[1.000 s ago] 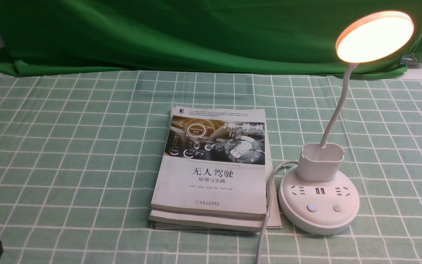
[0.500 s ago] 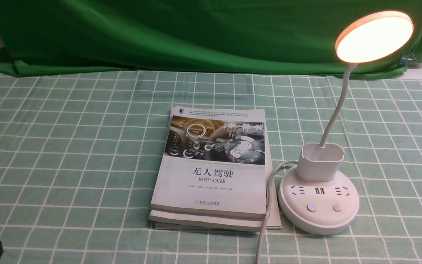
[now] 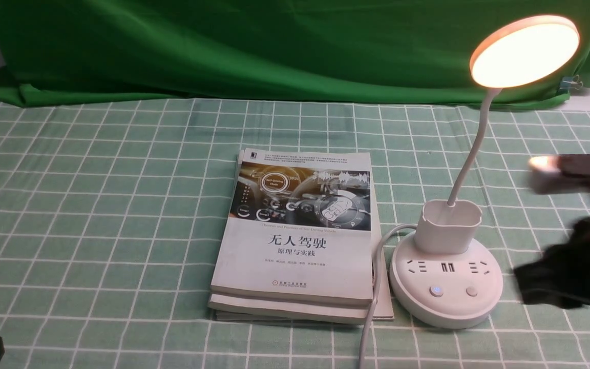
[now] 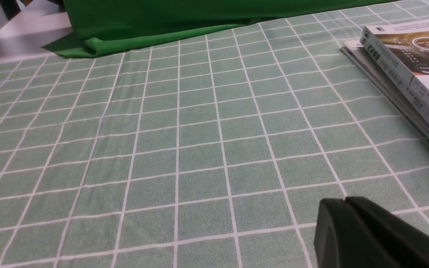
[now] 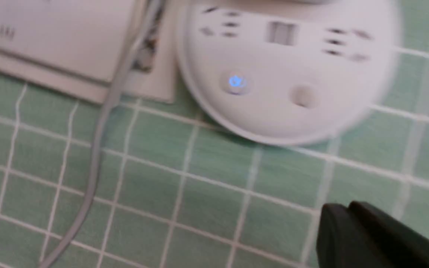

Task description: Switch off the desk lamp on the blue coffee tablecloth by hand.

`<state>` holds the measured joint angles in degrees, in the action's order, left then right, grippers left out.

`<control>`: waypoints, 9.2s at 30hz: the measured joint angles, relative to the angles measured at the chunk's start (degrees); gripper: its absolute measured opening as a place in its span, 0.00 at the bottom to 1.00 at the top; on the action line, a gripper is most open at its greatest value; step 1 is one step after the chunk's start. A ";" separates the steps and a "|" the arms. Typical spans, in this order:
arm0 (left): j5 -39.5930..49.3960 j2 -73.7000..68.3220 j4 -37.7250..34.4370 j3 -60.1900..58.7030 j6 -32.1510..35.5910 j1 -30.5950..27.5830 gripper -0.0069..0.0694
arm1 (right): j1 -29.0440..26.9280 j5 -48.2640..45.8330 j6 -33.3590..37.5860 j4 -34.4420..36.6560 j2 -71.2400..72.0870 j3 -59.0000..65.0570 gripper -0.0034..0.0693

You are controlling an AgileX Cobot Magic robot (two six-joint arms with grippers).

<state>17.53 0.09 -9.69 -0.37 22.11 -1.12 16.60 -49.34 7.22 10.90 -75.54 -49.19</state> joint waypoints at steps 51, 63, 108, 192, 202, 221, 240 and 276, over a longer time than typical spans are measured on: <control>0.00 0.00 0.00 0.00 0.00 0.00 0.09 | 1.47 5.78 -2.99 -4.82 -17.07 -8.54 0.10; 0.00 0.00 0.00 0.00 0.00 0.00 0.09 | 1.47 6.12 -4.51 -4.82 -20.89 -7.42 0.10; 0.00 0.00 0.00 0.00 0.00 0.00 0.09 | 1.47 1.74 -3.02 -4.82 -4.09 -7.36 0.10; 0.00 0.00 0.00 0.00 0.00 0.00 0.09 | 1.47 7.24 -1.71 -3.91 -18.72 -7.03 0.10; 0.00 0.00 0.00 0.00 0.00 0.00 0.09 | 1.47 3.80 -2.45 -3.91 -0.70 0.94 0.10; 0.00 0.00 0.00 0.00 0.00 0.00 0.09 | 1.53 10.22 -7.22 -3.56 26.72 12.02 0.14; 0.00 0.00 0.00 0.00 0.00 0.00 0.09 | -9.51 39.16 -2.54 -5.79 68.21 48.18 0.09; 0.01 0.00 0.00 0.00 0.00 0.00 0.09 | -10.60 35.81 -1.51 -5.79 75.44 49.49 0.15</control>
<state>17.54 0.09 -9.69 -0.37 22.11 -1.12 6.00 -13.53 5.71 5.11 -0.10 0.30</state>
